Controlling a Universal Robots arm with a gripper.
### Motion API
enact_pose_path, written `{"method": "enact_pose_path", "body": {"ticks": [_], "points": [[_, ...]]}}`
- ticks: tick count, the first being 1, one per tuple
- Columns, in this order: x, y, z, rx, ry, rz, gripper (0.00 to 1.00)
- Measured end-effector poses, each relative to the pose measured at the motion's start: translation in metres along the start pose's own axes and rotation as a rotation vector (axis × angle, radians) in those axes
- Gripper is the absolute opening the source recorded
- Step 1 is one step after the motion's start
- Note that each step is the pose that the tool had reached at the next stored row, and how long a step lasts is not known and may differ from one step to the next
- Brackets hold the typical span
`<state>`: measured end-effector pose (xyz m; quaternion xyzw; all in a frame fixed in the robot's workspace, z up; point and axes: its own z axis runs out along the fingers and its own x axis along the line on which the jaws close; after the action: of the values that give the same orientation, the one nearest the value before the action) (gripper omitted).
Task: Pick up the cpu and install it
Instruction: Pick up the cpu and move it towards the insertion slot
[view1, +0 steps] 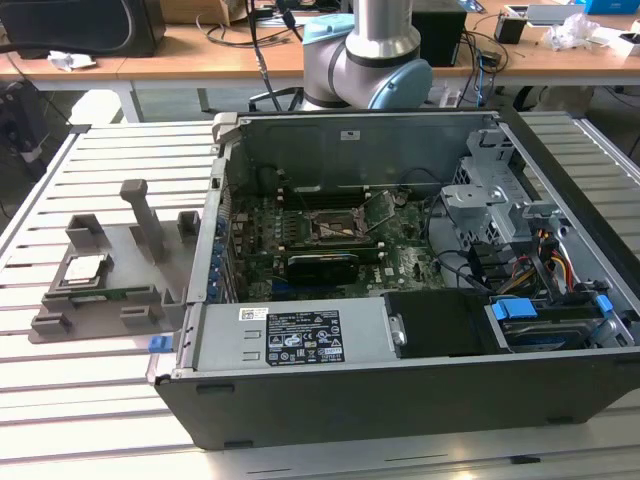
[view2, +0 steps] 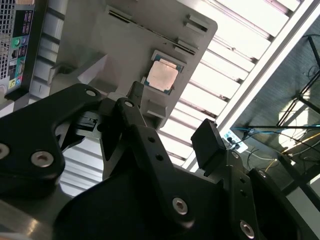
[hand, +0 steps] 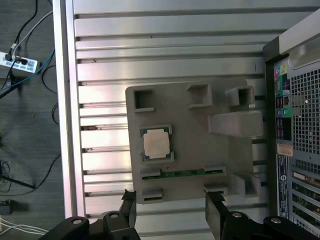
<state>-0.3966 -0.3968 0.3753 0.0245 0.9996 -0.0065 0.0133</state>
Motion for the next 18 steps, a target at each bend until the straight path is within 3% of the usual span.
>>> {"method": "enact_pose_path", "body": {"ticks": [18], "points": [[0.0001,0.0001,0.0047,0.0013,-0.0001,0.0,0.66]]}}
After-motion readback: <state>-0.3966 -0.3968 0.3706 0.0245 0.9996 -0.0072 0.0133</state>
